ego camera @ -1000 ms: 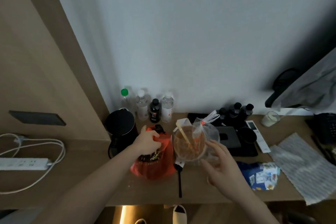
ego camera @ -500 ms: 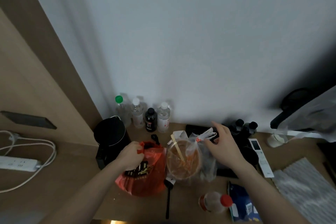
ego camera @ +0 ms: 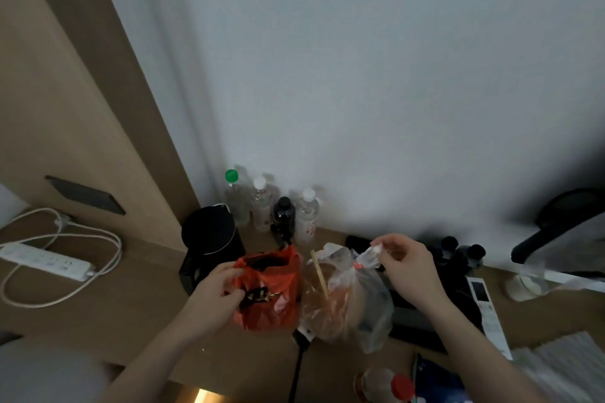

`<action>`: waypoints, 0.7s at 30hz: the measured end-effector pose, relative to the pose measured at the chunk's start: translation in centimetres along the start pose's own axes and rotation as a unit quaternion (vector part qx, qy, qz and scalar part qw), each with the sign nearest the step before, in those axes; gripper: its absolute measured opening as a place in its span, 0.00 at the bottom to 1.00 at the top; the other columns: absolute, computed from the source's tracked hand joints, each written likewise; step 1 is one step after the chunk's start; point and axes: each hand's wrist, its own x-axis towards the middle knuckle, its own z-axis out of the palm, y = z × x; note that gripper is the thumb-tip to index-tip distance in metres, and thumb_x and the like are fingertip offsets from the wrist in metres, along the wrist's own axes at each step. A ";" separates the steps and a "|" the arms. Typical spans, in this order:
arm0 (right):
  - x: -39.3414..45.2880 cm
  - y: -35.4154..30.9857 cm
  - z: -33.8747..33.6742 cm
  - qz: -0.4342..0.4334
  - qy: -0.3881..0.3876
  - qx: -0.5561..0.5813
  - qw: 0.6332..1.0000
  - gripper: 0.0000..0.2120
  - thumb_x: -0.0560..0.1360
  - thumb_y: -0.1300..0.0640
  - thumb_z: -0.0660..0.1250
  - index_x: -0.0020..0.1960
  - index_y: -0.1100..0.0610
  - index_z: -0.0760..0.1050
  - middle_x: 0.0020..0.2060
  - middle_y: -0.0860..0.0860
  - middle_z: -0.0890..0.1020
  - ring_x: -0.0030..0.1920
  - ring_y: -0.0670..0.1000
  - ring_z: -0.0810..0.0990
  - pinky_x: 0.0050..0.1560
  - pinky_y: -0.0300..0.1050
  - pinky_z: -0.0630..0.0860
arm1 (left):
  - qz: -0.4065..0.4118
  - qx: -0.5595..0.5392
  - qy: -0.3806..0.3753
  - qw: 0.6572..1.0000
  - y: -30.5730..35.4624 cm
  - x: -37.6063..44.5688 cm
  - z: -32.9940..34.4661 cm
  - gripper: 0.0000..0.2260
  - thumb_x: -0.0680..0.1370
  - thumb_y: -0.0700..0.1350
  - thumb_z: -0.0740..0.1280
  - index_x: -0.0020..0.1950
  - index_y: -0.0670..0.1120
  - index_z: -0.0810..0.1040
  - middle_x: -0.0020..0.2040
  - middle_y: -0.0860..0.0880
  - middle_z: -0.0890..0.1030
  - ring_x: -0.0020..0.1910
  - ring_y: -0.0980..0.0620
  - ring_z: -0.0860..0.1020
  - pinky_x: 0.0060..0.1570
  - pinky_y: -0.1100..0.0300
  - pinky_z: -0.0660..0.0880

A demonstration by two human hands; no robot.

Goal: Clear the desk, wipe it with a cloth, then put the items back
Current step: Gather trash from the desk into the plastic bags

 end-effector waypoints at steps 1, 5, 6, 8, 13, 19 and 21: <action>-0.1 -0.4 -0.2 -0.010 -0.006 0.009 1.000 0.12 0.77 0.61 0.70 0.44 0.45 0.85 0.39 0.41 0.87 0.44 0.43 0.85 0.48 0.50 0.84 | 0.004 -0.004 0.003 1.000 0.6 -0.5 -0.1 0.17 0.82 0.38 0.63 0.57 0.63 0.75 0.65 0.67 0.69 0.57 0.68 0.75 0.47 0.73 0.75; -0.6 -2.4 -0.7 -0.043 -0.015 0.034 0.998 0.10 0.77 0.59 0.70 0.45 0.45 0.85 0.40 0.42 0.86 0.44 0.42 0.84 0.47 0.43 0.81 | 0.020 0.006 0.029 0.999 1.6 -1.3 -0.5 0.14 0.83 0.39 0.63 0.62 0.57 0.75 0.65 0.66 0.69 0.58 0.61 0.76 0.43 0.73 0.75; -0.8 -2.8 -0.8 -0.049 -0.015 0.035 0.998 0.10 0.77 0.59 0.70 0.45 0.45 0.84 0.40 0.42 0.86 0.44 0.42 0.84 0.46 0.40 0.79 | 0.019 0.017 0.033 0.999 1.9 -1.5 -0.7 0.15 0.83 0.39 0.63 0.66 0.56 0.75 0.66 0.64 0.68 0.58 0.61 0.75 0.43 0.73 0.74; -1.1 -3.7 -0.9 -0.057 -0.013 0.044 0.997 0.10 0.77 0.59 0.71 0.44 0.44 0.84 0.40 0.41 0.86 0.44 0.42 0.84 0.46 0.37 0.77 | 0.012 0.031 0.044 0.998 2.3 -1.9 -1.0 0.18 0.82 0.40 0.63 0.71 0.52 0.75 0.68 0.61 0.67 0.60 0.59 0.75 0.46 0.72 0.72; -2.3 -6.0 -2.0 -0.063 -0.007 0.084 0.994 0.09 0.77 0.60 0.71 0.45 0.46 0.84 0.39 0.42 0.86 0.42 0.45 0.84 0.47 0.44 0.82 | 0.033 0.038 0.062 0.997 3.2 -3.7 -2.2 0.18 0.80 0.43 0.66 0.69 0.57 0.76 0.71 0.63 0.69 0.58 0.60 0.78 0.55 0.63 0.73; -3.5 -7.7 -3.0 -0.082 0.019 0.116 0.990 0.09 0.79 0.59 0.71 0.46 0.45 0.83 0.42 0.45 0.86 0.44 0.50 0.83 0.46 0.52 0.83 | 0.061 0.020 0.067 0.996 3.5 -5.3 -4.2 0.16 0.80 0.42 0.67 0.62 0.62 0.75 0.66 0.68 0.70 0.57 0.56 0.80 0.54 0.59 0.78; -4.3 -8.6 -3.1 -0.098 0.034 0.118 0.988 0.10 0.79 0.60 0.70 0.45 0.45 0.83 0.42 0.45 0.85 0.43 0.51 0.83 0.45 0.53 0.83 | 0.066 0.014 0.071 0.995 3.6 -5.8 -5.0 0.16 0.80 0.42 0.68 0.62 0.62 0.75 0.66 0.68 0.70 0.57 0.57 0.79 0.54 0.57 0.78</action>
